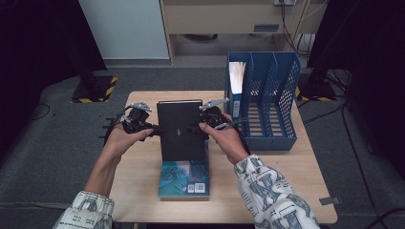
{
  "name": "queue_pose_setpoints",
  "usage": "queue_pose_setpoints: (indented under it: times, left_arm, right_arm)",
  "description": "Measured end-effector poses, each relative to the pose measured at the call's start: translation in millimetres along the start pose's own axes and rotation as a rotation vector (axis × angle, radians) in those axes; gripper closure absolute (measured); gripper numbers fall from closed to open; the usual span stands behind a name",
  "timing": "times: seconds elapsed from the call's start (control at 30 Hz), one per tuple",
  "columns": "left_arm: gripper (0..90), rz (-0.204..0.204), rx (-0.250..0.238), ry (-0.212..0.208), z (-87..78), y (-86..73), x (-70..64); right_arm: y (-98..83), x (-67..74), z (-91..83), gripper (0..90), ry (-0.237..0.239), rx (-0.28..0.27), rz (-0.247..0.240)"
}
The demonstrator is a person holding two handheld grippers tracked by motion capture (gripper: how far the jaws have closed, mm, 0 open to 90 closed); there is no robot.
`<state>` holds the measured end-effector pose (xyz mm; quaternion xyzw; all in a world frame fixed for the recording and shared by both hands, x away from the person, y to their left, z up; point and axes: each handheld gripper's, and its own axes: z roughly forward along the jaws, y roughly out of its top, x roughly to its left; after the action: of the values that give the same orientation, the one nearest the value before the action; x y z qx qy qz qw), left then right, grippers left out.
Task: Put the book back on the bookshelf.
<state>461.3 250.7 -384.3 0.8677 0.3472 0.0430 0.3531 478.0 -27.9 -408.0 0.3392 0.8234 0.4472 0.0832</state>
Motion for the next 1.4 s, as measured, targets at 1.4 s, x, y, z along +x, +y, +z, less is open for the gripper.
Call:
queue_pose_setpoints:
  times: [1.4]
  left_arm:
    - [73.4,0.001,-0.040,0.014,-5.9,-6.0,-6.3]
  right_arm:
    - [-3.2,9.2,-5.1,27.7,-0.034,-0.046,-0.063]
